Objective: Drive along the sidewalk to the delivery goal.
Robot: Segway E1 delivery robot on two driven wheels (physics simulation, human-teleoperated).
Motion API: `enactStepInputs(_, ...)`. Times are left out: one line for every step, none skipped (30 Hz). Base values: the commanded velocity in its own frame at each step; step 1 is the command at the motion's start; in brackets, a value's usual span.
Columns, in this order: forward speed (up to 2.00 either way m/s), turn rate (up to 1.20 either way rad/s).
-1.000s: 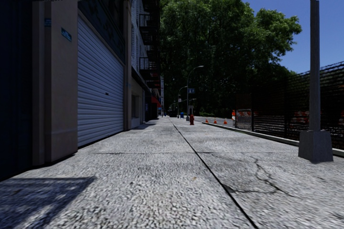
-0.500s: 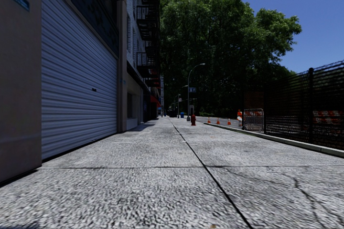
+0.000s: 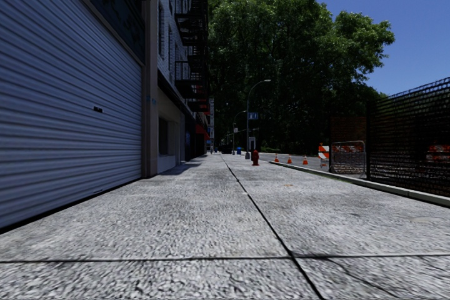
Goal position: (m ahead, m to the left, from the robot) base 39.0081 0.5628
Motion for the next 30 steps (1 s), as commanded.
enactStepInputs(2.00,0.00)
enactStepInputs(2.00,0.00)
enactStepInputs(2.00,0.00)
enactStepInputs(2.00,0.00)
enactStepInputs(2.00,0.00)
enactStepInputs(2.00,0.00)
enactStepInputs(2.00,0.00)
enactStepInputs(2.00,0.00)
enactStepInputs(2.00,0.00)
enactStepInputs(2.00,-0.14)
enactStepInputs(2.00,-0.14)
enactStepInputs(2.00,-0.38)
enactStepInputs(2.00,-0.46)
enactStepInputs(2.00,-0.48)
enactStepInputs(2.00,-0.48)
enactStepInputs(2.00,-0.48)
enactStepInputs(2.00,-0.48)
enactStepInputs(2.00,-0.48)
enactStepInputs(2.00,-0.48)
enactStepInputs(2.00,-0.34)
enactStepInputs(2.00,0.00)
enactStepInputs(2.00,0.00)
enactStepInputs(2.00,0.00)
enactStepInputs(2.00,0.00)
enactStepInputs(2.00,0.00)
enactStepInputs(2.00,0.00)
enactStepInputs(2.00,0.00)
enactStepInputs(2.00,0.00)
enactStepInputs(2.00,0.00)
enactStepInputs(2.00,0.00)
